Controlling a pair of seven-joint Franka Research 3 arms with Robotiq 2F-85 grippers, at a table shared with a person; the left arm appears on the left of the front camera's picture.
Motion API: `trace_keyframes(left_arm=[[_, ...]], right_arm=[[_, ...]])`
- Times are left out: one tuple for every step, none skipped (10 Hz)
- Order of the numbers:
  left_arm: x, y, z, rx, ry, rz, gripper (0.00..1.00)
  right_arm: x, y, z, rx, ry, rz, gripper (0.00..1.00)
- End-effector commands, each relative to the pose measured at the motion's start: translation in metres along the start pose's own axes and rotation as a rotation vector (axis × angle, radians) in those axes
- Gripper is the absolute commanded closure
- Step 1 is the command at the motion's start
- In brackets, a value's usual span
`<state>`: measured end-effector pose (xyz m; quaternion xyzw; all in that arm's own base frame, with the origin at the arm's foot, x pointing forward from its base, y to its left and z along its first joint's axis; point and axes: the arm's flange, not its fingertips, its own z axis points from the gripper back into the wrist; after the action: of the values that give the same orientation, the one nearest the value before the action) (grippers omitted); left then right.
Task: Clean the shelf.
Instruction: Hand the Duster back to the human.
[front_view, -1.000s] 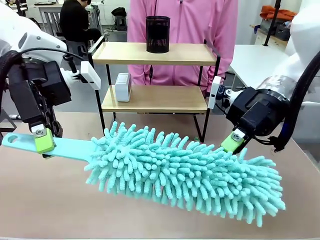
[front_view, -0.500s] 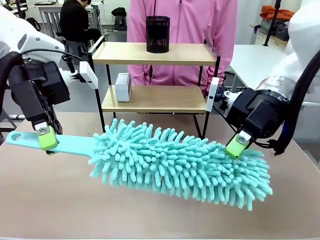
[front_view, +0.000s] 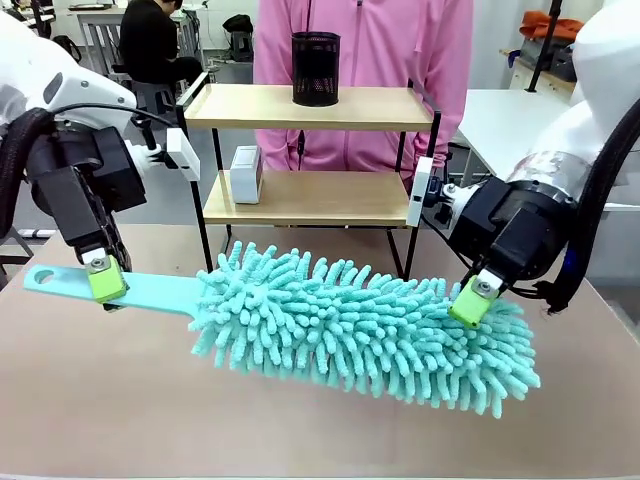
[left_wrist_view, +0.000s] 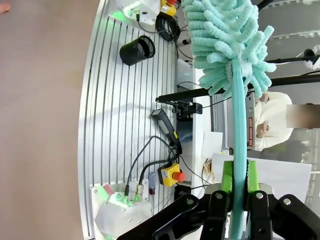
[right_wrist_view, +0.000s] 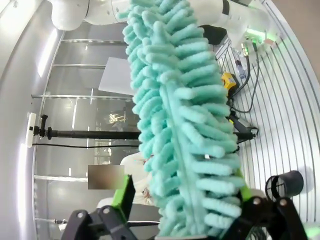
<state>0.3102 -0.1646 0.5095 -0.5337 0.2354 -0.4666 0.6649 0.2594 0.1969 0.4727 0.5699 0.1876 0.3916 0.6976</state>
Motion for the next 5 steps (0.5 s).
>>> trace_keyframes(left_arm=[[0.0018,-0.0051,0.0008,-0.011,-0.014,-0.016,0.87],[0.0023,-0.0053,0.0007,-0.008,-0.012,-0.015,0.87],[0.0028,-0.0055,0.0011,-0.004,-0.015,-0.016,0.87],[0.0028,-0.0057,0.0014,-0.002,-0.017,-0.017,0.87],[0.0031,-0.0057,0.0013,-0.002,-0.017,-0.015,0.87]], right_arm=[[0.0035,0.0021,0.0001,-0.022,0.024,-0.024,0.6],[0.0033,0.0017,0.0001,-0.019,0.028,-0.028,1.0],[0.0033,0.0023,0.0,-0.022,0.03,-0.029,0.65],[0.0033,0.0024,0.0002,-0.024,0.029,-0.029,1.0],[0.003,0.0025,0.0001,-0.025,0.027,-0.028,1.0]])
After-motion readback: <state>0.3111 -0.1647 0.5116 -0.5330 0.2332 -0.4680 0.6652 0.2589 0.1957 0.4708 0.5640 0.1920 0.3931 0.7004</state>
